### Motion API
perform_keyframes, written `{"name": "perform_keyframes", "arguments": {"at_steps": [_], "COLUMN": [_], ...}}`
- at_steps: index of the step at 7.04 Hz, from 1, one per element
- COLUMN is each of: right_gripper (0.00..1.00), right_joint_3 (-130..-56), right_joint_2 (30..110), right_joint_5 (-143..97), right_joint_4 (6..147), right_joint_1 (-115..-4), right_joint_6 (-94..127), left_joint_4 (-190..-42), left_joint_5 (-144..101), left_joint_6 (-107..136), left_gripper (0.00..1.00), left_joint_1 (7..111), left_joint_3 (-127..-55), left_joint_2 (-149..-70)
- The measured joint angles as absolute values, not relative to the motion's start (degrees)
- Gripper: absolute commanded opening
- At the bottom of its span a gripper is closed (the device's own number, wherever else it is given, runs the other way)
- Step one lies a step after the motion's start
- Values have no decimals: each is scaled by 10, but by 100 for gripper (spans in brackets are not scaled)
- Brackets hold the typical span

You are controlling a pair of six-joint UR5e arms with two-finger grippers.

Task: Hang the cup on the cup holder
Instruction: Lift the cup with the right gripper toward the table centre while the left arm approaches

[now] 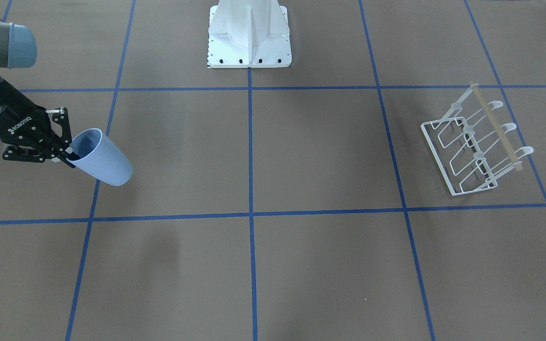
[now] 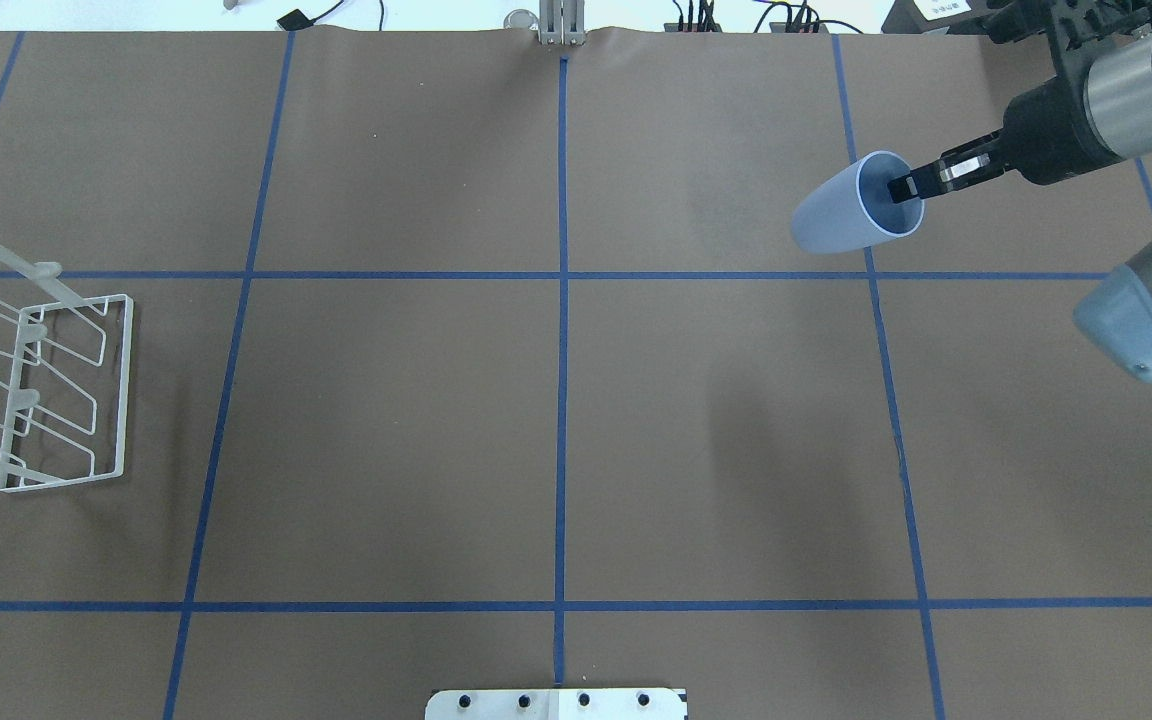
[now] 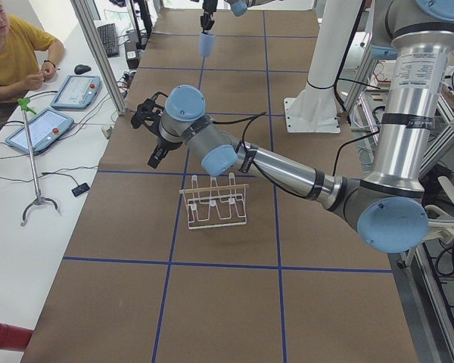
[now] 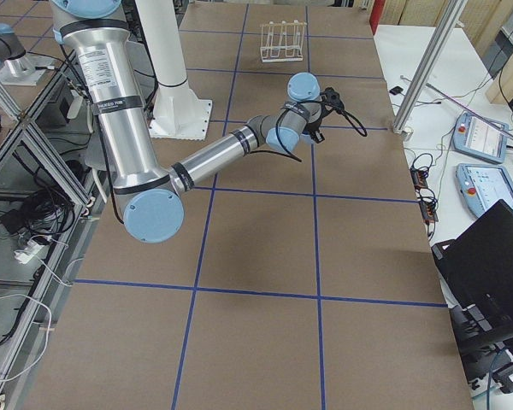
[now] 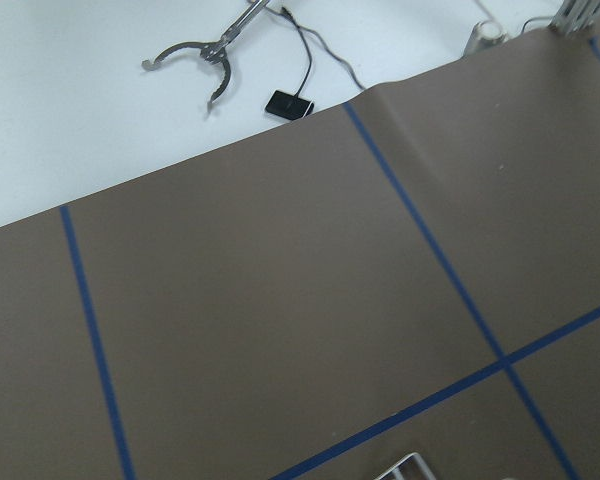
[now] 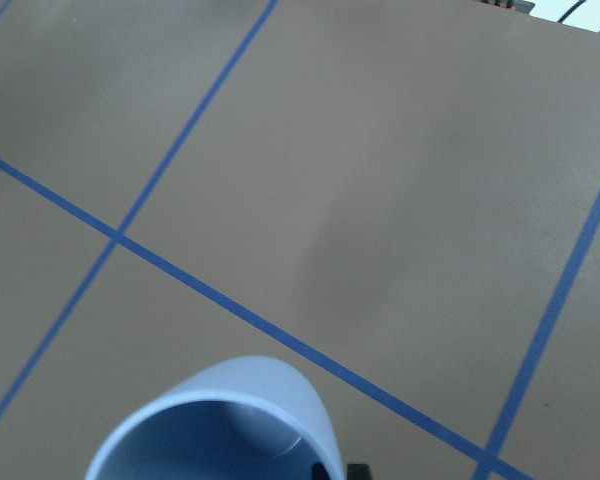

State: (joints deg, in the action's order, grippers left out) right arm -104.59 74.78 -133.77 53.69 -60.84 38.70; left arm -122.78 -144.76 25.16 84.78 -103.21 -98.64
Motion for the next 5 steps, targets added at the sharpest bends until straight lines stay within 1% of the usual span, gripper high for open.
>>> {"name": "perform_keyframes", "arguments": {"at_steps": [3,5], "right_gripper": [0,0], "right_joint_3": [-1045,-1045], "right_joint_2": [747,746], "right_joint_5": [-1370,-1365], "right_joint_4": [315,191], "right_joint_1": [-596,-577], "right_joint_6": [611,712], "left_joint_4": [-1395,-1495], "left_joint_5": [-1495,-1496], "left_joint_6": [506,649], "left_gripper": [99,98], "left_joint_1": [751,695], "left_joint_3": [-1033,-1034], "left_joint_2": [-1033,-1065]}}
